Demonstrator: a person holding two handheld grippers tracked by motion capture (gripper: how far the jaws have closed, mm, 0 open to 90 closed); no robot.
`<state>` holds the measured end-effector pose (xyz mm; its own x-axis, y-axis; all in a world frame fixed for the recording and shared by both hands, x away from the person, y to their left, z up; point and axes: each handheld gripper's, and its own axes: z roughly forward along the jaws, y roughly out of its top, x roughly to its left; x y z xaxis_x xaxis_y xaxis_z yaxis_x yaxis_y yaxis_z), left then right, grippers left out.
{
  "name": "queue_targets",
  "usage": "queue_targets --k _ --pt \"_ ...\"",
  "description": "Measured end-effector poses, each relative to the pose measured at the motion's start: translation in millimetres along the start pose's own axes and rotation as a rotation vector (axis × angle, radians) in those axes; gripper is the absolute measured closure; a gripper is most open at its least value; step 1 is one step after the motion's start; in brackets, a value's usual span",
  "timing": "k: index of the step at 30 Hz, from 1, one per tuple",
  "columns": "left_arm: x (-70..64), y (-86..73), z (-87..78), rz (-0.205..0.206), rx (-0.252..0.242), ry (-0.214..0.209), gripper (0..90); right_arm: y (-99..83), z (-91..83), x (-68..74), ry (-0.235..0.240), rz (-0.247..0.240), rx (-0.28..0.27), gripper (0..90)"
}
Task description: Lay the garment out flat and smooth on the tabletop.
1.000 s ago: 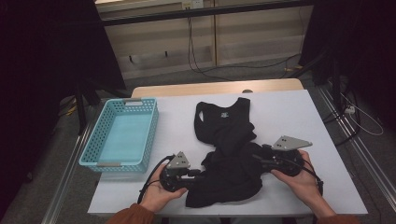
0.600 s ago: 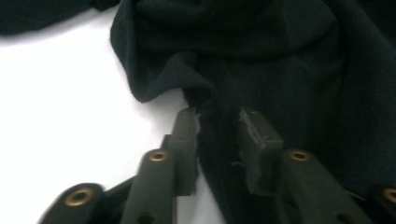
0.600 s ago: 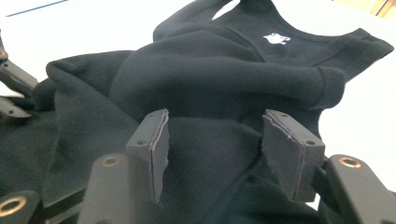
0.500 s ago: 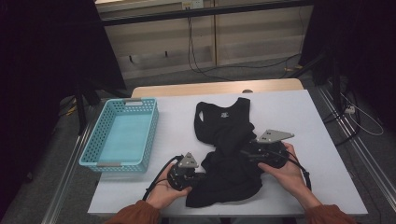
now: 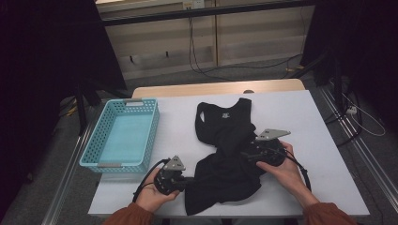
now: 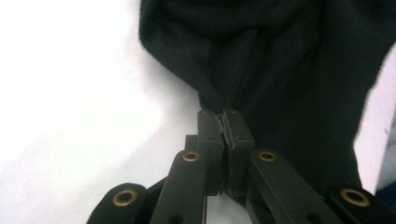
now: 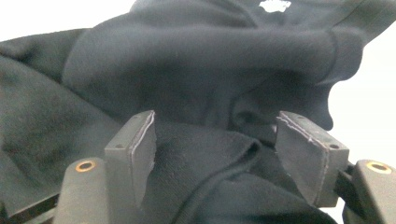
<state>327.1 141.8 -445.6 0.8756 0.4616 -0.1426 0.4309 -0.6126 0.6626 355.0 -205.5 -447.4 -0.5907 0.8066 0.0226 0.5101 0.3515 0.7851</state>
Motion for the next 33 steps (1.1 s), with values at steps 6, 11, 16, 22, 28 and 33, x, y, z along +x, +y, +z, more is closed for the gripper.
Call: queue_targets --k 6,11,16,22,28,33 --pt "13.1 -2.7 -9.1 -0.054 -0.030 0.033 87.4 -3.5 10.6 3.5 0.026 -0.010 0.045 41.8" --pt "11.7 -1.8 -4.3 -0.039 -0.027 0.011 85.1 1.1 1.7 10.4 -0.005 -0.058 -0.021 63.7" --pt "9.4 -2.1 -2.4 -0.031 -0.020 0.008 85.4 3.9 -9.6 8.9 -0.017 -0.046 -0.055 87.3" --pt "13.5 -2.9 -4.6 -0.060 -0.027 0.034 86.5 -1.1 -43.2 7.0 -0.073 -0.065 -0.091 88.6" --pt "16.8 -3.2 -6.0 -0.085 -0.023 0.057 87.0 -27.7 -83.4 -2.7 -0.157 -0.064 -0.076 88.7" --pt "20.0 -3.5 -6.8 -0.102 -0.023 0.078 87.1 -54.8 -105.2 -14.9 -0.190 -0.026 -0.018 88.8"
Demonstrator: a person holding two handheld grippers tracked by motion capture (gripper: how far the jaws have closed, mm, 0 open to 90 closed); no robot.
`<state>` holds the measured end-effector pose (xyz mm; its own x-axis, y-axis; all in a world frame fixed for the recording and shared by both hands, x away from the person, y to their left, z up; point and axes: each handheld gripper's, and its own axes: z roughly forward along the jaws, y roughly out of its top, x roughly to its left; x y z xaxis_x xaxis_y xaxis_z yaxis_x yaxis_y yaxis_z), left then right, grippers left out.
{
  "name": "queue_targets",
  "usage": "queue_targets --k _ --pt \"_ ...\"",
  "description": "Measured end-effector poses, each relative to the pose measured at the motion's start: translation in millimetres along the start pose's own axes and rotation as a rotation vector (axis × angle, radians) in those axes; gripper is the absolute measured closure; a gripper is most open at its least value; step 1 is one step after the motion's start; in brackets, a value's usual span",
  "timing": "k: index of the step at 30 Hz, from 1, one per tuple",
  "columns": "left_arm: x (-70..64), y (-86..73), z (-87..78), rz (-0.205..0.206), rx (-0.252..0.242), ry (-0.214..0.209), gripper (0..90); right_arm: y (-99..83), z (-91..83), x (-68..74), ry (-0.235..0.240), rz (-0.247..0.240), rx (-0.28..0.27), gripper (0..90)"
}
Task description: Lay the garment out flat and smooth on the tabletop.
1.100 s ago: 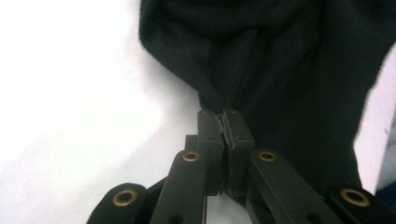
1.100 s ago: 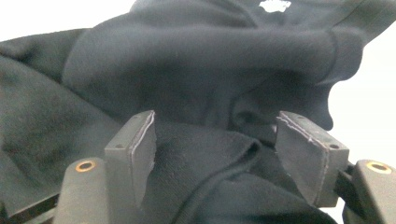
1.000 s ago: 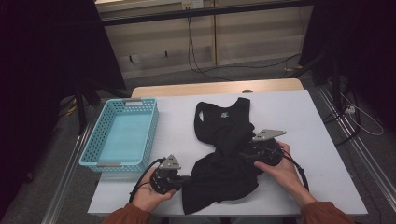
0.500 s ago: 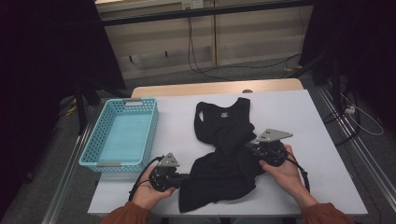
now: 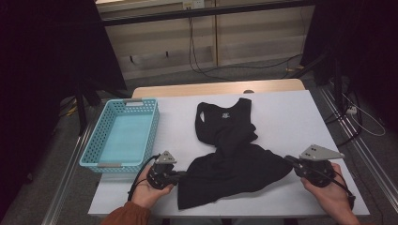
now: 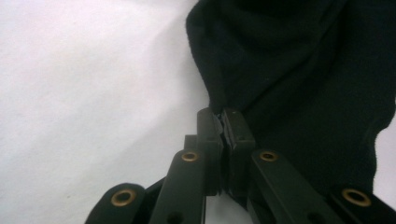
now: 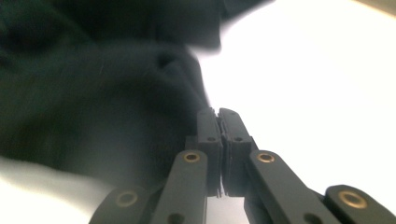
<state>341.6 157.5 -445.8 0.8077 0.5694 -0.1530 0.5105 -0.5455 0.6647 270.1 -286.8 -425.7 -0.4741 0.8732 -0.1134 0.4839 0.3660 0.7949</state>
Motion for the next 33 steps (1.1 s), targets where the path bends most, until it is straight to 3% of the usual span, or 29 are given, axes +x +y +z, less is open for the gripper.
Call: queue_targets --k 3,6,8,10,12,14,17,20,23,26,28,33 --pt "1.6 0.1 -0.8 -0.009 -0.005 0.005 87.1 -14.7 -4.1 -3.5 0.010 -0.006 0.074 88.7" --pt "1.3 0.3 -1.0 -0.019 -0.018 0.003 86.2 -22.5 -6.6 -1.4 0.040 -0.014 0.111 84.6" --pt "0.5 0.7 -3.4 -0.016 -0.039 0.001 83.8 -21.3 -8.9 1.8 0.062 -0.021 0.086 72.4" --pt "-0.2 1.4 -9.3 -0.018 -0.073 0.007 77.0 -17.9 -11.4 3.8 0.072 -0.030 0.045 68.2" --pt "-2.0 1.9 -17.2 -0.007 -0.127 0.008 76.8 -14.2 -13.7 6.4 0.072 -0.031 0.005 62.5" --pt "-6.9 3.1 -24.4 -0.007 -0.174 0.000 76.7 -10.3 -15.3 9.5 0.083 -0.033 -0.026 61.1" --pt "-18.4 6.3 -27.7 0.036 -0.201 -0.004 76.4 -5.0 -14.0 16.7 0.126 -0.032 -0.047 63.8" --pt "-34.1 10.0 -22.3 0.072 -0.187 -0.059 72.7 0.5 -8.5 29.4 0.186 -0.067 -0.045 66.9" --pt "-47.8 11.0 -5.2 0.114 -0.128 -0.098 68.5 5.0 1.4 42.0 0.253 -0.081 -0.022 66.6" --pt "-57.7 10.9 11.3 0.170 -0.070 -0.094 62.1 9.4 13.7 54.5 0.317 -0.105 0.017 57.4" --pt "-62.3 9.7 19.6 0.180 -0.038 -0.094 62.2 12.0 22.7 63.5 0.386 -0.115 0.042 53.5" --pt "-67.7 7.2 31.5 0.222 0.005 -0.092 55.7 13.5 43.7 75.1 0.420 -0.165 0.126 45.7"
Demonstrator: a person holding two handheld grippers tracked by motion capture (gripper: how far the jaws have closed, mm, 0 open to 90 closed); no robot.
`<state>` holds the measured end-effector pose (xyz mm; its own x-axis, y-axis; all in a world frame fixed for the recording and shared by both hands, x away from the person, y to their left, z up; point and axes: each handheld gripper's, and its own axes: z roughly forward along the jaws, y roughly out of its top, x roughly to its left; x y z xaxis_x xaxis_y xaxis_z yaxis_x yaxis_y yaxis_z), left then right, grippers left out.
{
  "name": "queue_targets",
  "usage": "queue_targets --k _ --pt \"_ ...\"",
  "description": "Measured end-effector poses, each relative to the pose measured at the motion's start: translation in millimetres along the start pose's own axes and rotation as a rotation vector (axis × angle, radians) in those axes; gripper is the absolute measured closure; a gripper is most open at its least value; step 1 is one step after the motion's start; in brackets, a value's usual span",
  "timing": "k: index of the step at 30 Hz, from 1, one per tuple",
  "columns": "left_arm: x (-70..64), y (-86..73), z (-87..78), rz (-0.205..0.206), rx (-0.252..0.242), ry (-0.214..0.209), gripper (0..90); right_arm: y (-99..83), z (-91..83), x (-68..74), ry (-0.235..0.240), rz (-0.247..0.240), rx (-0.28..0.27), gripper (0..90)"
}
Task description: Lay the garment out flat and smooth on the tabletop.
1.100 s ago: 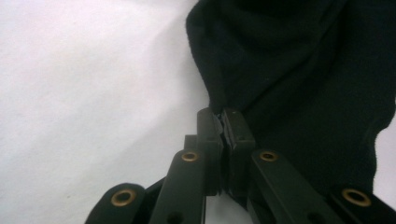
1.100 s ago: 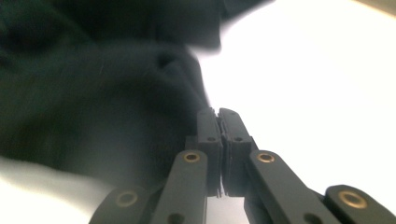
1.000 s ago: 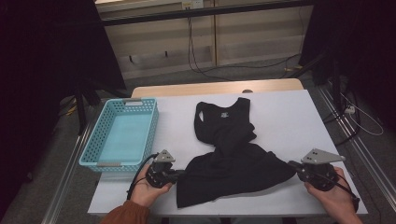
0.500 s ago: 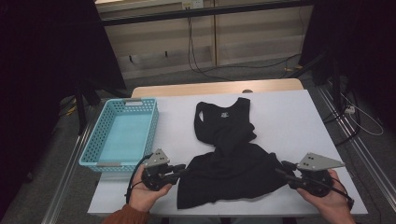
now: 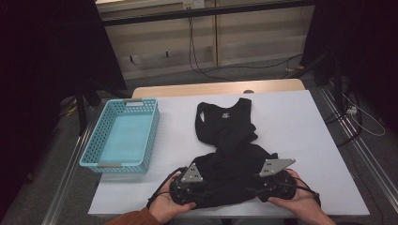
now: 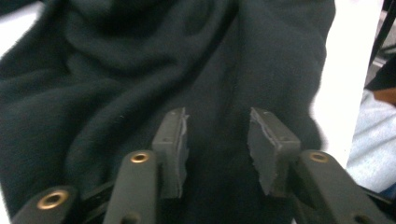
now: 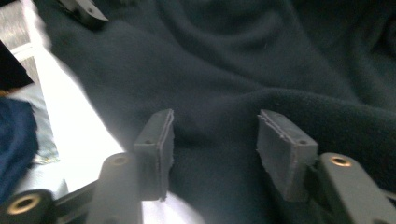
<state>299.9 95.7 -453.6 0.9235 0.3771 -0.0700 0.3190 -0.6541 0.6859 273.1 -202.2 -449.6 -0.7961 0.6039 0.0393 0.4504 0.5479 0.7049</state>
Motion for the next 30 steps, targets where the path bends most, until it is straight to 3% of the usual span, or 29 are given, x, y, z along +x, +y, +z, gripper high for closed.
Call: queue_targets --k 4,6,9,12,14,15,18,24,26,28,30 --pt "-3.9 0.0 1.6 0.049 0.005 0.024 53.0 -2.1 8.3 -4.1 -0.004 0.027 0.034 37.8" --pt "-4.2 0.2 2.6 0.039 -0.001 0.022 53.0 -1.7 9.2 -1.7 -0.024 0.018 0.040 39.7" --pt "-2.6 0.4 2.4 0.047 0.005 0.017 53.3 -0.8 8.8 1.6 -0.026 0.012 0.046 51.2" --pt "-0.8 0.0 2.5 -0.002 -0.015 -0.003 53.4 -1.6 6.2 1.3 0.009 0.020 0.047 74.0" --pt "6.4 -1.1 0.3 -0.035 -0.015 -0.048 52.9 -1.8 5.4 4.6 0.019 0.017 0.050 84.3" --pt "7.0 -1.6 0.0 -0.038 -0.020 -0.050 53.1 -1.6 4.7 8.5 0.011 0.003 0.056 85.7" --pt "3.3 -2.2 -0.5 -0.015 -0.014 -0.046 49.8 -4.1 0.6 15.6 0.018 -0.005 0.067 86.1" --pt "-1.3 -5.3 -2.8 -0.019 -0.018 -0.051 48.3 -15.9 -10.1 38.5 0.034 0.005 0.062 86.0" --pt "-4.7 -6.2 -3.1 0.008 -0.015 -0.039 49.0 -18.6 -11.8 46.5 0.041 0.017 0.056 85.9" --pt "-7.6 -6.6 -4.6 0.033 0.004 -0.029 51.0 -21.0 -13.5 54.1 0.055 0.015 0.055 85.8" --pt "-9.9 -7.0 -6.4 0.069 0.022 -0.008 63.2 -22.5 -15.3 60.9 0.070 0.018 0.046 85.8"
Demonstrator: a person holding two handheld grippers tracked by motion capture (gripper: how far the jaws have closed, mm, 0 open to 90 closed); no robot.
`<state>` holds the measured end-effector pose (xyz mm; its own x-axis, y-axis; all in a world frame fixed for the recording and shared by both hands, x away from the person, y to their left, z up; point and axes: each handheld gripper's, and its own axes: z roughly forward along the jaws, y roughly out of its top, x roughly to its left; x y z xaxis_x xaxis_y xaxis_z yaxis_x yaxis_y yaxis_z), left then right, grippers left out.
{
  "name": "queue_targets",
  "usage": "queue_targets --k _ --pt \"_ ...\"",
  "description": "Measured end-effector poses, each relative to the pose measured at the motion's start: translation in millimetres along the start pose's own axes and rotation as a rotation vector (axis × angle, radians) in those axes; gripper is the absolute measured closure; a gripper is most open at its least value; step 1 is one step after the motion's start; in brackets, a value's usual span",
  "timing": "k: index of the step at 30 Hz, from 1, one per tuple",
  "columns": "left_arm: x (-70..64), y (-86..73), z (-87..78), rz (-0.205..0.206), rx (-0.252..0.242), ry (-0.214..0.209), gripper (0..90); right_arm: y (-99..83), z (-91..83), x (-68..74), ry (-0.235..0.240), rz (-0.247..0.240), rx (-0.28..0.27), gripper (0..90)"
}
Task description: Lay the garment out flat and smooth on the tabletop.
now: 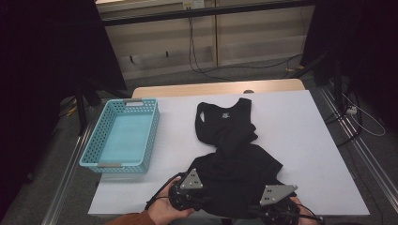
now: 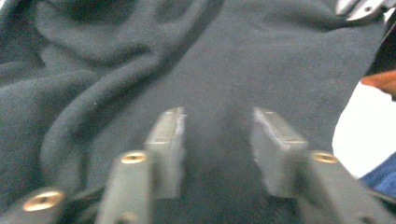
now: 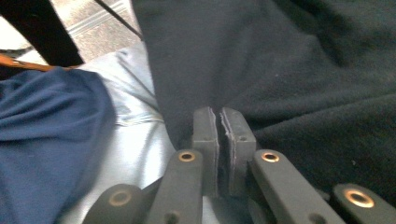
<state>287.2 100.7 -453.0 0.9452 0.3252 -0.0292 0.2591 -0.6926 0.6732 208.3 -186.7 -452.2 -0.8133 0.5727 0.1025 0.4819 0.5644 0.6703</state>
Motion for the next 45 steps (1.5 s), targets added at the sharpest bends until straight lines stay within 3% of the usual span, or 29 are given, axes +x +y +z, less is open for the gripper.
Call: queue_targets --k 1,2,4,5,9,12,14,16,18,19,21,24,28,31,33,35,36,38,40,43,45 --pt "-1.1 -0.5 -0.5 0.010 -0.001 0.001 69.5 -0.9 -0.2 3.6 0.002 0.000 -0.003 85.6" --pt "-2.2 -0.5 -1.8 0.066 0.017 0.007 77.9 -1.4 -0.2 5.1 0.004 0.001 -0.003 85.2" --pt "-6.9 1.1 -1.0 0.049 0.015 0.010 88.8 -2.5 -0.1 6.1 -0.001 0.007 -0.007 84.2" --pt "-5.7 2.0 -1.4 0.037 0.022 0.002 90.0 -2.8 -0.4 5.4 0.002 0.006 -0.008 82.7" --pt "3.0 -4.2 -6.0 -0.070 0.017 -0.117 90.0 -1.4 -4.1 1.2 -0.015 0.002 -0.040 65.8" --pt "-7.0 -7.2 -9.7 -0.064 0.026 -0.149 90.0 1.2 -12.2 -3.5 -0.031 0.015 -0.095 57.5" --pt "-14.2 -7.6 -11.5 -0.035 0.050 -0.159 90.0 4.9 -20.1 -10.7 -0.068 0.025 -0.143 55.8" --pt "-21.9 -8.4 -13.0 -0.046 0.048 -0.187 90.0 8.6 -24.7 -19.0 -0.108 0.025 -0.147 54.9" --pt "-27.9 -9.2 -16.0 -0.030 0.045 -0.190 90.0 12.0 -27.1 -31.1 -0.136 0.031 -0.146 55.1" --pt "-28.5 -9.5 -17.5 -0.033 0.039 -0.186 90.0 13.4 -27.3 -38.0 -0.166 0.011 -0.137 56.1" --pt "-26.4 -10.1 -21.2 -0.072 -0.009 -0.174 86.4 14.7 -25.6 -48.1 -0.181 0.013 -0.118 56.5" --pt "-13.8 -8.8 -24.8 -0.098 -0.037 -0.124 70.8 13.8 -18.2 -57.6 -0.179 -0.003 -0.064 56.1" --pt "3.4 -7.5 -26.5 -0.121 -0.061 -0.069 66.5 7.5 -9.2 -60.9 -0.196 -0.022 0.029 55.2" --pt "18.0 -8.0 -23.5 -0.129 -0.061 0.001 66.9 4.1 -7.3 -62.5 -0.179 -0.014 0.054 59.4" --pt "25.8 -8.4 -19.5 -0.121 -0.051 0.047 65.3 4.7 -7.2 -63.1 -0.166 0.003 0.056 67.6" --pt "32.0 -9.9 -15.5 -0.113 -0.018 0.076 65.0 4.4 -8.2 -61.2 -0.156 -0.007 0.062 82.9" --pt "33.2 -11.3 -13.2 -0.101 0.000 0.104 65.0 3.9 -8.8 -60.1 -0.158 -0.009 0.064 85.7" --pt "33.6 -12.7 -13.1 -0.096 -0.015 0.106 64.8 2.3 -10.7 -57.8 -0.153 -0.028 0.068 89.1" --pt "31.5 -13.5 -12.9 -0.066 -0.011 0.116 64.6 0.2 -13.0 -54.6 -0.122 -0.033 0.072 90.0" --pt "32.0 -13.8 -13.3 -0.077 -0.012 0.104 66.3 -3.6 -13.4 -40.2 -0.064 -0.052 0.070 90.0" --pt "32.4 -14.4 -14.6 -0.086 -0.007 0.084 73.0 -4.5 -13.3 -31.4 -0.038 -0.073 0.075 90.0"
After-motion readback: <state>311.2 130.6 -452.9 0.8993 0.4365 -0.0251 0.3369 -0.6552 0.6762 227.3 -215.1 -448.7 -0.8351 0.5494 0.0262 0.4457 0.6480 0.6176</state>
